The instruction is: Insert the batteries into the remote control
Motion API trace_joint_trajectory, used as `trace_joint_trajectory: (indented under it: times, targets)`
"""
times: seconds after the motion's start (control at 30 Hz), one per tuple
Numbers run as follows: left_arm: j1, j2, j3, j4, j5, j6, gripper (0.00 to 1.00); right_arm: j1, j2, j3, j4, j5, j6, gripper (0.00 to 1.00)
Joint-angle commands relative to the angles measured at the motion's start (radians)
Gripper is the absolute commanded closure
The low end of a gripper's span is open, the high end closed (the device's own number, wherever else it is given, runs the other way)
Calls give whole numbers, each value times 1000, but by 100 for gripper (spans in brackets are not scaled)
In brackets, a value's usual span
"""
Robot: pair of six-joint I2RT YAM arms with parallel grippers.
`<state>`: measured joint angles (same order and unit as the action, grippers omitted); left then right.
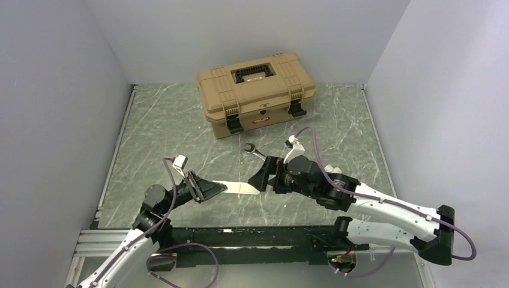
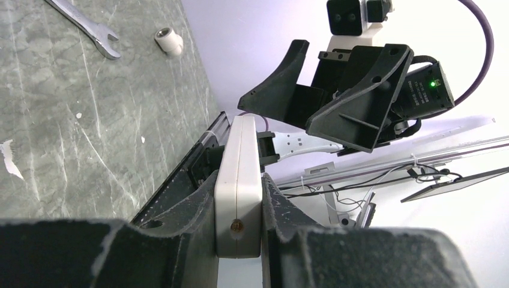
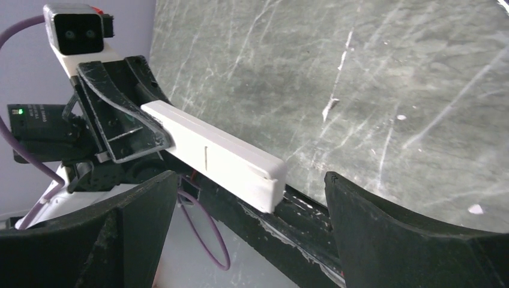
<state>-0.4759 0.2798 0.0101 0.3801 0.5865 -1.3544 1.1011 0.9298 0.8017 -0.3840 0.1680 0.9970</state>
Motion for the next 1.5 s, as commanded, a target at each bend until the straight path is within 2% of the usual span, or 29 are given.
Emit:
trace_joint_trajectory:
  times: [0.0, 0.17, 0.27, 0.3, 0.37, 0.53, 0.87, 1.47]
  targets:
    - [-4, 6, -87, 58, 12, 11, 100, 5, -43, 23, -129, 69, 29, 7]
    - [-4, 2, -81, 28, 5, 26, 100, 5, -29, 51, -195, 68, 39, 20]
    - [-4, 1, -83, 25, 2, 28, 100, 7, -20, 61, -198, 55, 39, 34]
    - [-4, 1, -84, 26, 1, 27, 100, 6, -15, 65, -200, 51, 40, 33]
    - [-3, 2, -84, 26, 0, 27, 100, 7, -2, 74, -200, 36, 36, 40]
    - [-4, 10, -76, 20, 3, 37, 100, 14, 14, 80, -163, 20, 40, 50]
    - [-4, 4, -65, -20, -4, 64, 100, 29, 66, 112, -158, 2, 39, 65]
    - [-4, 3, -59, -29, -5, 68, 100, 53, 114, 123, -184, 4, 47, 65]
